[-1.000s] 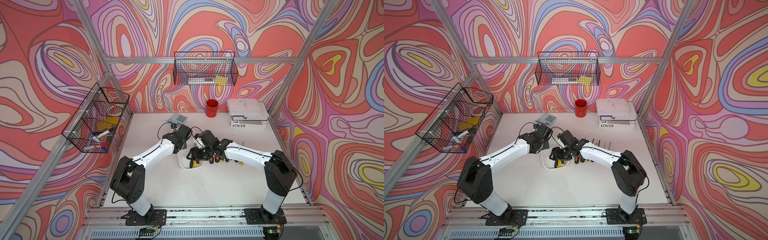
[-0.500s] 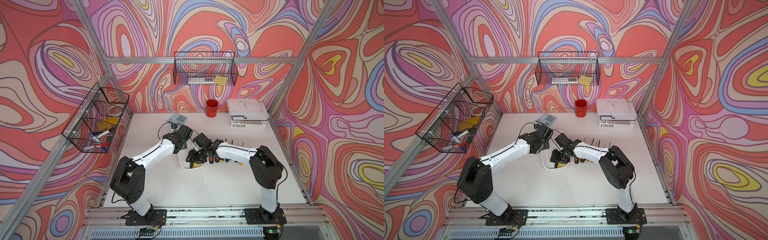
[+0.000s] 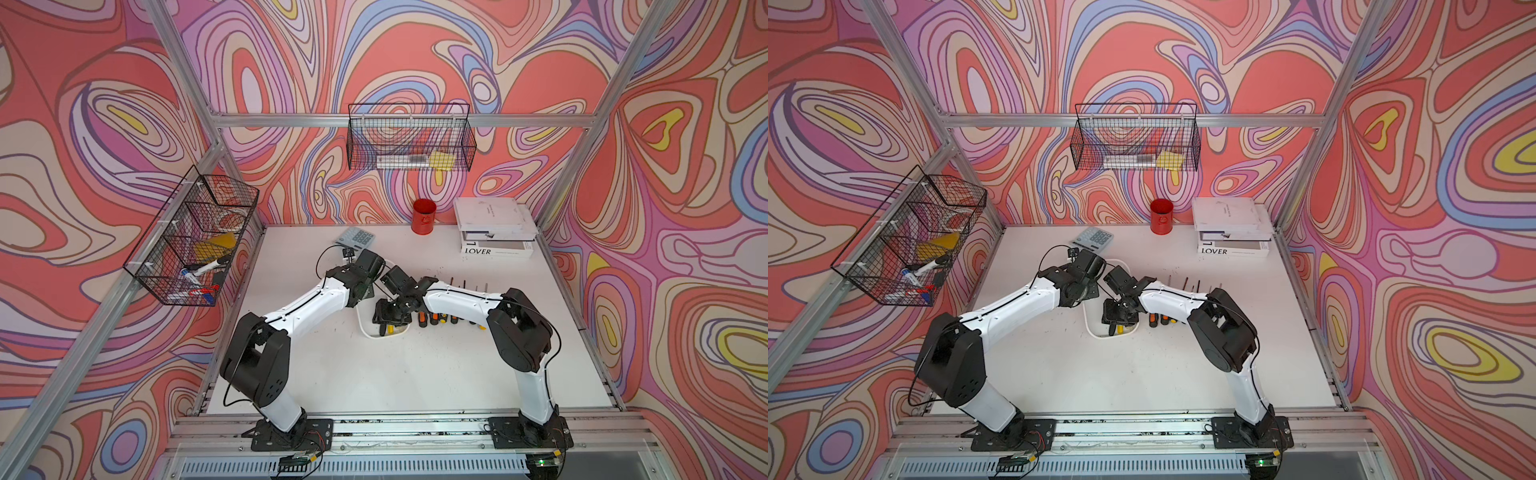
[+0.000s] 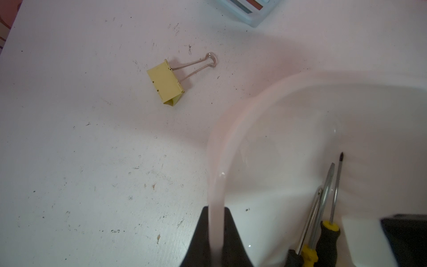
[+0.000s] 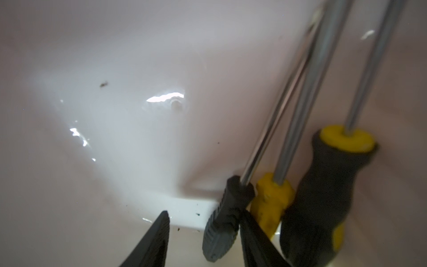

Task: Take out the screwdriver from the storage box
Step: Pick up the screwdriver from the storage box.

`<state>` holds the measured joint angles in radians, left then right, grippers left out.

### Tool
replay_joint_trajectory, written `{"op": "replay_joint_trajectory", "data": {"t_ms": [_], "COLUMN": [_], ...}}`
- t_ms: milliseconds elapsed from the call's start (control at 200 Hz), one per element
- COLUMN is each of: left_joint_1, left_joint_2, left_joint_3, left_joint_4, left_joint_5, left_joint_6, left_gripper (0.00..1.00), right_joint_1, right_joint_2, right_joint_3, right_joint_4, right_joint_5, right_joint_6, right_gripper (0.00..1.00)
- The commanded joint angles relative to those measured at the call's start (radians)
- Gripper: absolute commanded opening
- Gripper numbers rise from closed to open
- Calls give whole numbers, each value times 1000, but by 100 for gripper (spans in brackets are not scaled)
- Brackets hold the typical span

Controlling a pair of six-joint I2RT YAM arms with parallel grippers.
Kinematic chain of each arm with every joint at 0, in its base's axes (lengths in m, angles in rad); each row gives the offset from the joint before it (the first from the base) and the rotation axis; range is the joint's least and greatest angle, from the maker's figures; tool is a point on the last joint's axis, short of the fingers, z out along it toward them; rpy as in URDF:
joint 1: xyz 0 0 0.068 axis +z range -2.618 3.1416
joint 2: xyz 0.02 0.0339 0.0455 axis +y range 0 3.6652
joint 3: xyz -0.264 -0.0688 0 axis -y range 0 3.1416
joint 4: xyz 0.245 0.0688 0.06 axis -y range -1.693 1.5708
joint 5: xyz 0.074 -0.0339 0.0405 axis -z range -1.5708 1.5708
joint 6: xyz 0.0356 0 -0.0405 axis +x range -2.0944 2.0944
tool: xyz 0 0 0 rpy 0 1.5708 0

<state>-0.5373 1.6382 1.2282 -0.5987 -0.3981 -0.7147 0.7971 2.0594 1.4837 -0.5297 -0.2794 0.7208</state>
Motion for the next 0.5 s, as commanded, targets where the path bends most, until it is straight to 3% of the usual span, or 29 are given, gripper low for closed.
{"op": "replay_joint_trajectory", "data": {"t_ms": [0,135,285,491], "left_joint_1": [-5,-4,-4,-5], "left_joint_2": [-6,-11,-12,-9], "left_joint_3": [22,20,20,20], "left_joint_4": [2,-3,-4,-9], "left_joint_5": [-12,-16,-18,-24], "left_joint_6": [-2,0,1,-2], "left_gripper": [0,0,0,0], "right_joint_1": [6,12,13,12], "right_joint_2": [55,60,87,85], "right_joint_3": [13,0,27,6], "right_joint_4": [-7,51,-15,-22], "right_joint_5": [27,7,63,96], "right_joint_6": [-1,14,6,-7], "right_gripper": [52,50,45,25]}}
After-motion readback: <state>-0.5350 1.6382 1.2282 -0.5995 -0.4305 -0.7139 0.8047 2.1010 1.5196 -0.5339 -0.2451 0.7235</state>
